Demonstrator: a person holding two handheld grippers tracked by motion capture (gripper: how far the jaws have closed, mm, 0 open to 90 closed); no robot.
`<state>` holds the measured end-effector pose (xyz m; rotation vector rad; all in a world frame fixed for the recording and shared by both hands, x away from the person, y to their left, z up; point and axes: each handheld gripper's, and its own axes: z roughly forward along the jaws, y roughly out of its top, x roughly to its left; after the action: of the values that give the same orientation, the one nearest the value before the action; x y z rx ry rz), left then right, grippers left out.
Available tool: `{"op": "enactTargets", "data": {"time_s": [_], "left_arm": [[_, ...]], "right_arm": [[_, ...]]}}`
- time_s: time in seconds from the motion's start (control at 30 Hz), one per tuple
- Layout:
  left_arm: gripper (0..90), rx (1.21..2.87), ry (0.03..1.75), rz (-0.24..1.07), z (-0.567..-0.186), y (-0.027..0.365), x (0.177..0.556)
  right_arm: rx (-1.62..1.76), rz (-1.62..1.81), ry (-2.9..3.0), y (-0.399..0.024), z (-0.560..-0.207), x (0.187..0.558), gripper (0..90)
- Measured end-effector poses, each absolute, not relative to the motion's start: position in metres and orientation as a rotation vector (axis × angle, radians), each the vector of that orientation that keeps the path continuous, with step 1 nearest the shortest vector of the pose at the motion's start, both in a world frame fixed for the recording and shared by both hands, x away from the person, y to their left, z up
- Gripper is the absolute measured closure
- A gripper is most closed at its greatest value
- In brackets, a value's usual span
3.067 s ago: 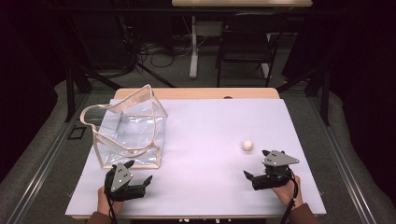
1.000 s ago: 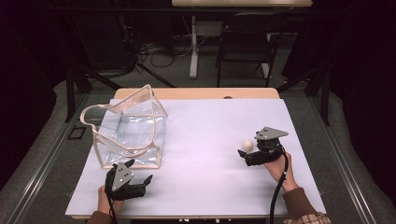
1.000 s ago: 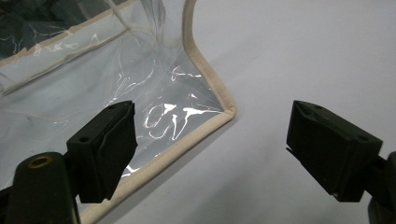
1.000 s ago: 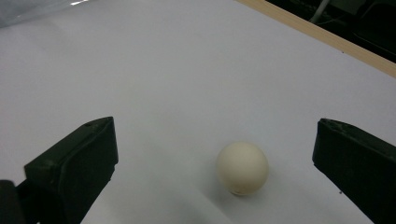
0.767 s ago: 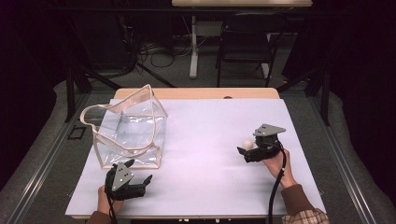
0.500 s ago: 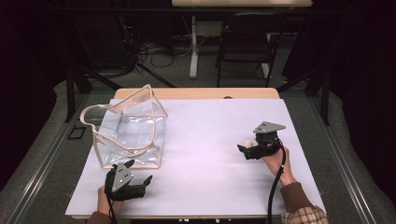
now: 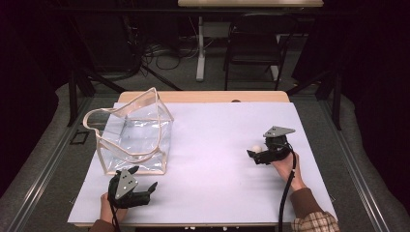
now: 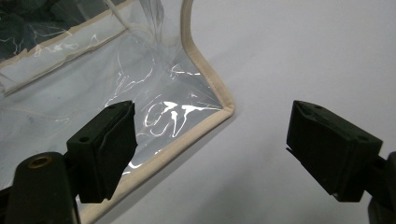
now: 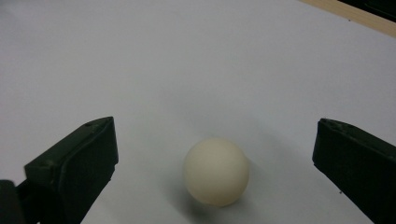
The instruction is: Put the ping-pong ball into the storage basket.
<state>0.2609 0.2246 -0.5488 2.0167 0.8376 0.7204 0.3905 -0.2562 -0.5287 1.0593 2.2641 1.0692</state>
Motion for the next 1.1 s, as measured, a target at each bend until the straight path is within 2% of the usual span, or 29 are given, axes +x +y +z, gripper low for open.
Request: {"op": "enactTargets", "data": {"time_s": [0.33,0.47,0.53,0.83,1.1], "left_arm": [[16.2,2.022,0.832,0.716,-0.549,0.224,0.261],[16.2,2.027,0.828,0.717,-0.549,0.224,0.261],[16.2,2.026,0.828,0.717,-0.549,0.224,0.261],[16.2,2.027,0.829,0.716,-0.549,0.224,0.262],[16.2,2.027,0.827,0.717,-0.549,0.224,0.261]], "right_arm": [[1.089,1.032,2.294,-0.255,-0.539,0.396,1.8],[1.091,1.017,2.313,-0.254,-0.542,0.397,6.9],[1.091,1.004,2.322,-0.253,-0.544,0.397,14.6],[1.100,0.979,2.324,-0.251,-0.546,0.397,22.6],[1.122,0.928,2.316,-0.250,-0.547,0.397,37.1]]}}
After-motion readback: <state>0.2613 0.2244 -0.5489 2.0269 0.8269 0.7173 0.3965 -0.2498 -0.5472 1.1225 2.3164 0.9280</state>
